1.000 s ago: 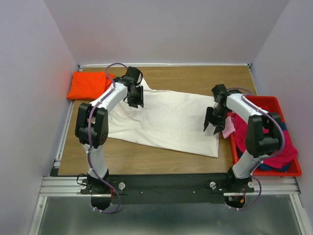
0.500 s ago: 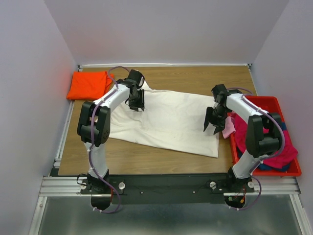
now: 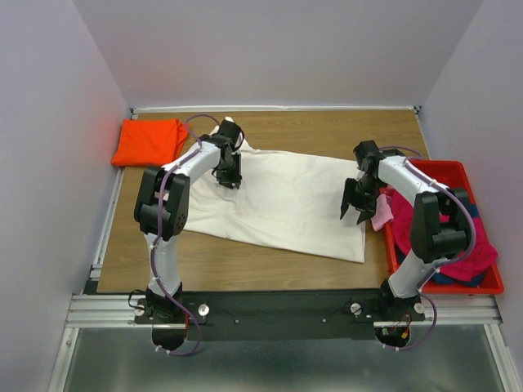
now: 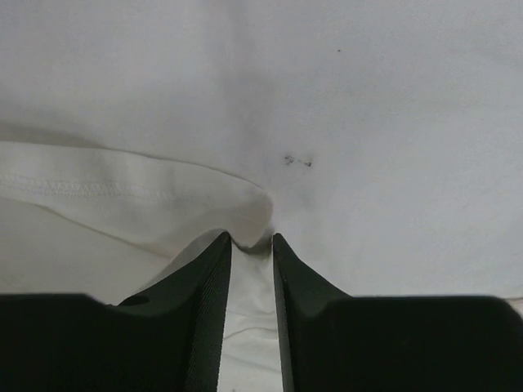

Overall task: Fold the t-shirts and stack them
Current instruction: Fold the tshirt

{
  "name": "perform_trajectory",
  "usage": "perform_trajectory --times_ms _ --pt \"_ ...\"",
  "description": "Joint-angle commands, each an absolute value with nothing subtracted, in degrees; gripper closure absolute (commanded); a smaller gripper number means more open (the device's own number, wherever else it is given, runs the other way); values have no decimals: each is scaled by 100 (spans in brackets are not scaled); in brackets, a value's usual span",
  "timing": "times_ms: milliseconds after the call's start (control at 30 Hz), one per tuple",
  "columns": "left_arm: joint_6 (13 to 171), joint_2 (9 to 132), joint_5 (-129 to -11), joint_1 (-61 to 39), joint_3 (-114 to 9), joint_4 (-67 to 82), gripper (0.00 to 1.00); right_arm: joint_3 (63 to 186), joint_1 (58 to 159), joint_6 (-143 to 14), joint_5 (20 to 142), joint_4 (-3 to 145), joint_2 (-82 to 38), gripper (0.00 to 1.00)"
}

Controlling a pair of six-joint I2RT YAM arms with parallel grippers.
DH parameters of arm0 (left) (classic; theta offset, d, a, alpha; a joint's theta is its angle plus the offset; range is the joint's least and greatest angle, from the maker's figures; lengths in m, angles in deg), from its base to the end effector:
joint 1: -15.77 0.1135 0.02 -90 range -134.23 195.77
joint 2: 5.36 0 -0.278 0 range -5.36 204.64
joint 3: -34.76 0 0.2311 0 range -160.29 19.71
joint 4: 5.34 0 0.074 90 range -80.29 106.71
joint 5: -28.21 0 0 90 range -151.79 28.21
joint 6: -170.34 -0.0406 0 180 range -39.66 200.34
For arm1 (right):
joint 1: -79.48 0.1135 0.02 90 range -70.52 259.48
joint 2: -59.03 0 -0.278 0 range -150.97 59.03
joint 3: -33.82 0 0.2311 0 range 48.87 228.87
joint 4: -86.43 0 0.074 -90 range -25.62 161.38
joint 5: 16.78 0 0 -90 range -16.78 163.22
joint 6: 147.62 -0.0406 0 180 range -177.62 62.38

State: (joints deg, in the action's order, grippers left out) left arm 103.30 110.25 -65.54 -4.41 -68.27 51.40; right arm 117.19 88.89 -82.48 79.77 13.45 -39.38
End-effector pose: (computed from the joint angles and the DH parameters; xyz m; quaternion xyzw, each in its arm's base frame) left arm 0.3803 -0.1426 0.2067 -0.0180 0.9831 -0.0959 0.1550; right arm 0.2832 0.0516 0.2143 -0.1332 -0.9893 -0.0597 0.0003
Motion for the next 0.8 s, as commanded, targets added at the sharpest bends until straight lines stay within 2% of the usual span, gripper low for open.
perform_trajectory --times_ms 0,133,233,700,767 --pt "10240 11171 -6382 -505 -6923 5023 71 11813 8888 -8197 7999 1364 -3827 38" --pt "10205 11224 -6381 -532 -7002 5014 89 11804 8897 -8206 7999 1364 -3836 38" --pt "10170 11250 -6390 -593 -7090 4970 98 11804 8888 -8206 7999 1364 -3844 38" --pt "10091 11426 -6539 -822 -7231 4961 100 11725 8888 -8241 7990 1355 -3774 38" --pt "10090 11391 -6618 -831 -7240 4926 96 11751 8897 -8249 7990 1355 -3757 38"
